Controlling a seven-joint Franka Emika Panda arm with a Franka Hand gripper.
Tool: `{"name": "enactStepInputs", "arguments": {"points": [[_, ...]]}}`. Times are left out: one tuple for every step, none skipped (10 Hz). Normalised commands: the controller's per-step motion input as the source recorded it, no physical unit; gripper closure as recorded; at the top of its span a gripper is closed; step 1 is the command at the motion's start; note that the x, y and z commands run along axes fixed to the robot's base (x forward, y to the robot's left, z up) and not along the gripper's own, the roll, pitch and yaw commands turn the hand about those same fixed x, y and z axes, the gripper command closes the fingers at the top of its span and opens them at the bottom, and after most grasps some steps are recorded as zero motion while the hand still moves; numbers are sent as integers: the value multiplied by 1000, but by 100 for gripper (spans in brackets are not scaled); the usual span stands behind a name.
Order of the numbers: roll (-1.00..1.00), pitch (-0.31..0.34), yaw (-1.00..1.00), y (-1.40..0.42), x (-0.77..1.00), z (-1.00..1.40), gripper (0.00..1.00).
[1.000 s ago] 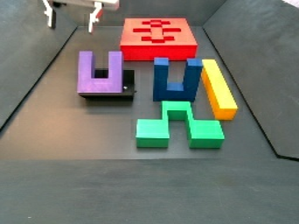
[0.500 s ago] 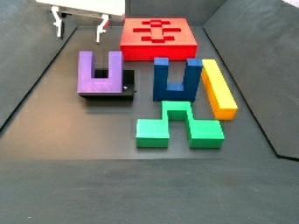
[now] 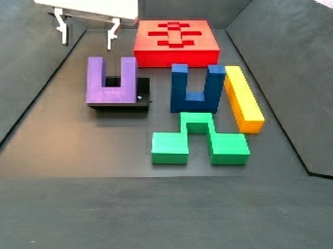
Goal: Pick up the purple object. Move up. Place the purple object on the fixture. Regrasp the purple object. Move to above the board. Insert the purple object.
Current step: Regrasp the purple object.
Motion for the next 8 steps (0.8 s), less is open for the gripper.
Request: {"name": "enactStepInputs", "arguments": {"points": [[0, 0, 31, 0, 3, 0, 0], [0, 169, 43, 0, 131, 0, 0], [106, 211, 0, 0, 134, -23, 0], [0, -86, 0, -54, 0, -106, 0], [-89, 171, -103, 194, 0, -63, 0], [-89, 563, -280, 263, 0, 0, 0], [-63, 603, -289, 217, 69, -20, 0], [0, 486, -117, 66, 180, 0, 0]]}}
